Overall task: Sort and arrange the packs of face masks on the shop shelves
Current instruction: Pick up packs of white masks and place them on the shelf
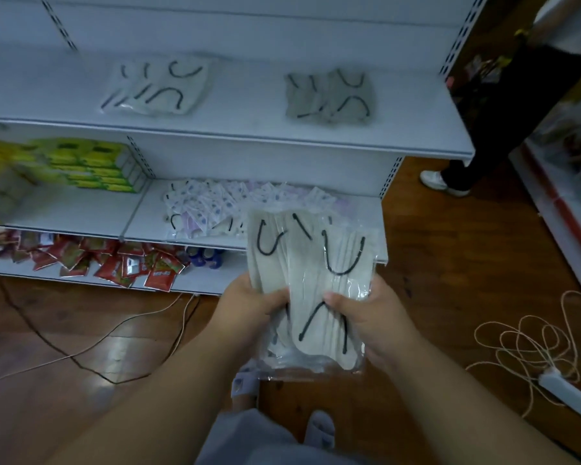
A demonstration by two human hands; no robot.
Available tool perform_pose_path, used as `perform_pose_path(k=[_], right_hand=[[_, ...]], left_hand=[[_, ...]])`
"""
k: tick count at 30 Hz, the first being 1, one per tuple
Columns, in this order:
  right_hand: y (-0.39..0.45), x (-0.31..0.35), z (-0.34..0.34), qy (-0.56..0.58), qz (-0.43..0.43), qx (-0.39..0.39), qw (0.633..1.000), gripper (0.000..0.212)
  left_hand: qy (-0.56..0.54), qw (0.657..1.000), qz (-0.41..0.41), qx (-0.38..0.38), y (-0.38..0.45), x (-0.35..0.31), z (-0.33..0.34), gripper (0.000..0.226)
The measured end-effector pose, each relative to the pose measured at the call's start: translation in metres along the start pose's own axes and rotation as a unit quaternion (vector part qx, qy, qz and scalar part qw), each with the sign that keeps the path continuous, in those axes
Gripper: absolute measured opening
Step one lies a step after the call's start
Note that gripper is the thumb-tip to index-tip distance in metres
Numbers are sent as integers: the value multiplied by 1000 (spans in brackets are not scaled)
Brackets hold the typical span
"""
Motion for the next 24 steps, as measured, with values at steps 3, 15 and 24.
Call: perform_pose_path(k=[3, 15, 24], right_hand=[[-4, 15, 0, 7, -8, -16, 1000, 30], [40, 101, 46, -16, -103, -80, 991, 22], [73, 135, 41, 107, -130, -190, 967, 25]], left_hand=[[10, 1000, 20, 0, -8, -17, 6, 23], [-12, 995, 95, 9, 20, -121, -51, 26], [-70, 991, 81, 85, 60, -168, -58, 34]])
Point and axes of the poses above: each hand's wrist, its own y-axis towards the middle knuckle, its own z-axis out of the palm, x = y × z, the point moved 2 cm from there along y, towards the middle knuckle, and after that the axes turned 15 degrees about x, right-handed, at the moved point
